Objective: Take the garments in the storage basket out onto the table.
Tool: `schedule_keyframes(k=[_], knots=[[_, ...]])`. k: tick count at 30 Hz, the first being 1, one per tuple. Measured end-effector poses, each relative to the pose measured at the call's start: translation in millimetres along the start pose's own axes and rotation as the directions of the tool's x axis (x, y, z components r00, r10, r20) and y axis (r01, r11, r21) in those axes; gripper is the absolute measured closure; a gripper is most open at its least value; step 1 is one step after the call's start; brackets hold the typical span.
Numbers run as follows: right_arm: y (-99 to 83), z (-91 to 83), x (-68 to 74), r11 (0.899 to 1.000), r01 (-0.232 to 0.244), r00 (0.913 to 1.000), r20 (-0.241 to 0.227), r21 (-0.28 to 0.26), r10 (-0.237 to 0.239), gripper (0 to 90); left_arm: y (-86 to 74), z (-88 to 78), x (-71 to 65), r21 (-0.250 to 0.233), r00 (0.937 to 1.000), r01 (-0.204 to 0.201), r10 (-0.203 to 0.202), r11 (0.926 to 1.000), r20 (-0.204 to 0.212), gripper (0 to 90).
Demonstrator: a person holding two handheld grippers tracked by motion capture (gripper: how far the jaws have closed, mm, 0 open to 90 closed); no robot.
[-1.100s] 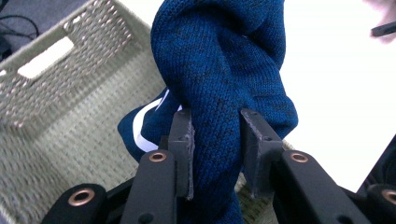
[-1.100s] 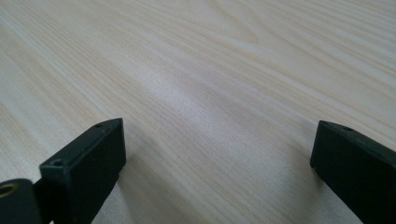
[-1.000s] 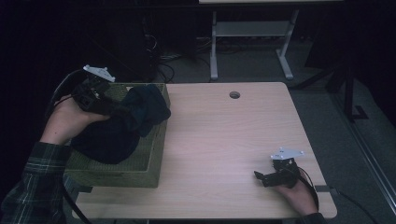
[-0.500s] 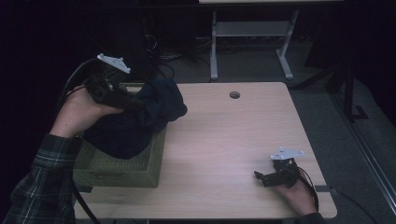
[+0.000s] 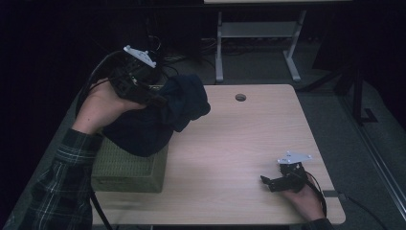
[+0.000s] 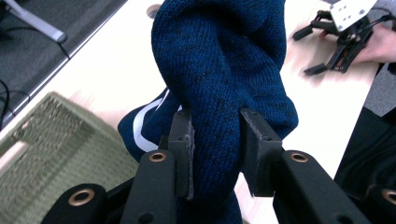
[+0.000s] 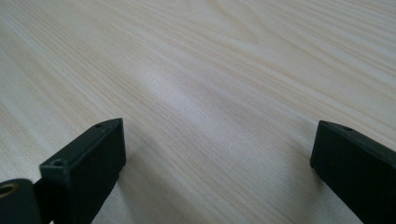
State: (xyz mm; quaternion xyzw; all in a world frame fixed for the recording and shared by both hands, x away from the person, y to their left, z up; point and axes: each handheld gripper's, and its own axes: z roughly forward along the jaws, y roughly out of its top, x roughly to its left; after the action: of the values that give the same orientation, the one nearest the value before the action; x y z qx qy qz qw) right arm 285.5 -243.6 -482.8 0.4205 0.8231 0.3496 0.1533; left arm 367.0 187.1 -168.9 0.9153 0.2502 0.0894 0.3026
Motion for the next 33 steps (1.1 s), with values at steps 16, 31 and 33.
schedule_keyframes(k=[16, 31, 33], knots=[[0.0, 0.0, 0.0, 1.000, 0.000, 1.0000, 0.000, 0.000, 0.000, 2.9, 39.6, 24.0, -21.3, -0.016, 0.9972, -0.050, 0.051, 0.9986, 0.054, 68.1], [-0.1, -0.4, 0.3, 1.000, -0.006, 1.0000, 0.006, 0.002, 0.006, 2.9, 63.3, 63.9, -37.6, -0.002, 0.9937, -0.074, 0.074, 0.9972, 0.084, 68.0], [-0.1, -0.4, 0.2, 1.000, -0.005, 1.0000, 0.007, 0.000, 0.005, 3.1, 66.6, 71.2, -41.1, 0.003, 0.9934, -0.079, 0.078, 0.9969, 0.084, 68.0]])
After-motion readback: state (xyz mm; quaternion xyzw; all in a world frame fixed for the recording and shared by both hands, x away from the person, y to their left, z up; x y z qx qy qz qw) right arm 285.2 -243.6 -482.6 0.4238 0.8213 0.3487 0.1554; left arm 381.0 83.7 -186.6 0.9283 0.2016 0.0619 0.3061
